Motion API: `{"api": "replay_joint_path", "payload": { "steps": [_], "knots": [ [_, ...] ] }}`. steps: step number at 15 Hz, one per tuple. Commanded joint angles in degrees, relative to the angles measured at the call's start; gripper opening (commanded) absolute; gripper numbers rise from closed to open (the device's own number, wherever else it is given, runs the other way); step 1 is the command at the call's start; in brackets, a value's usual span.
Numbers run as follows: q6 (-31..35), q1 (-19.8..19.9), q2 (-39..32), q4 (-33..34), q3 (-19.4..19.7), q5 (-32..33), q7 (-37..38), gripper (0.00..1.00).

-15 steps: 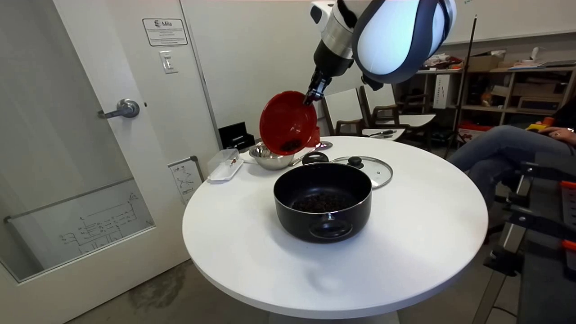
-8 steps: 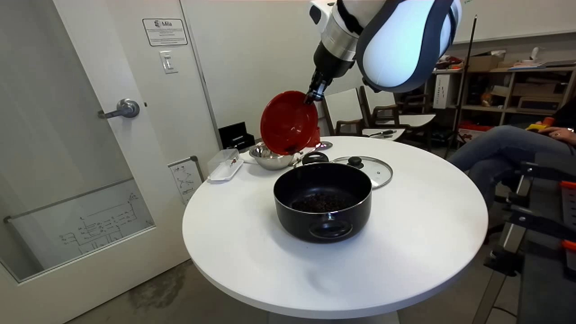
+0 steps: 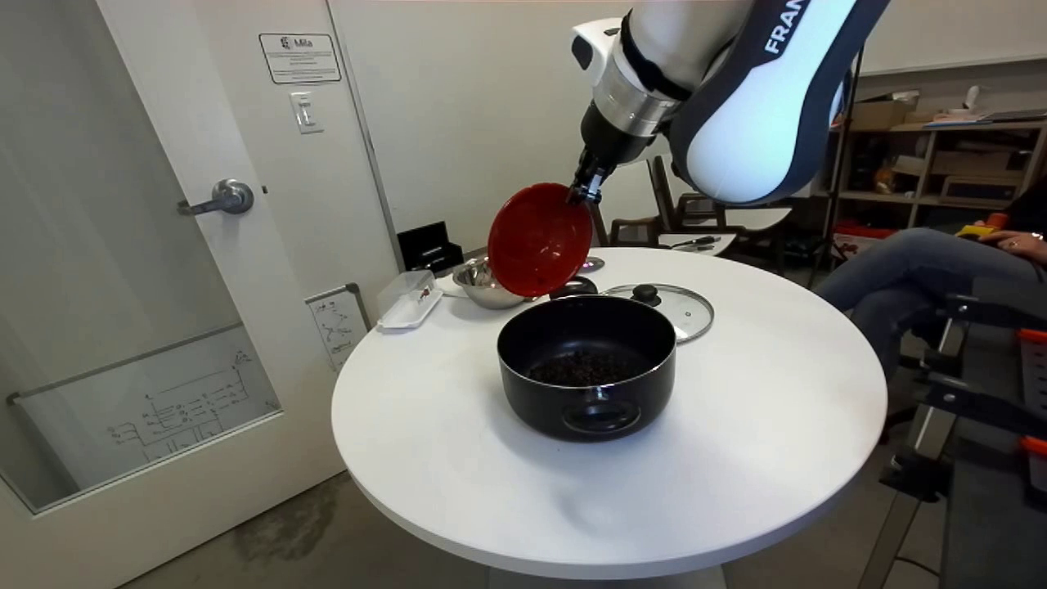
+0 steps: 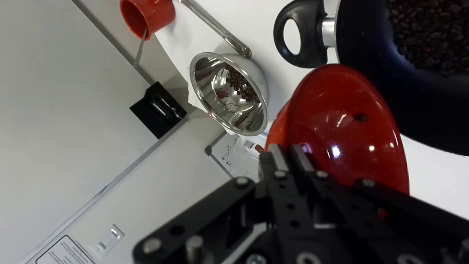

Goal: Pick up the lid from the pot and put it on the table, then pick up the red bowl and pour it's contents in the pot and pick up the lid and put it back on the pot

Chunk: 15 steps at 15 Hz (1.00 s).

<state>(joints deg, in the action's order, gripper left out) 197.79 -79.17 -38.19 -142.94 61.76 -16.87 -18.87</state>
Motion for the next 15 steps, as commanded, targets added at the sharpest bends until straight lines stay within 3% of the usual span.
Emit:
{"api": "replay_joint_path", "payload": {
  "steps": [1,13,14,15],
  "knots": [
    [0.37,-3.49,-4.62,-0.13,2.53,-0.05,4.02,0.02],
    [0.36,-7.12,-15.88,-0.66,2.1,0.5,8.44,0.02],
    [0.35,-4.92,-15.14,-0.82,1.69,-0.01,9.77,0.02],
    [0.45,-5.3,-15.16,-1.09,1.28,0.03,10.32,0.02]
  ]
}}
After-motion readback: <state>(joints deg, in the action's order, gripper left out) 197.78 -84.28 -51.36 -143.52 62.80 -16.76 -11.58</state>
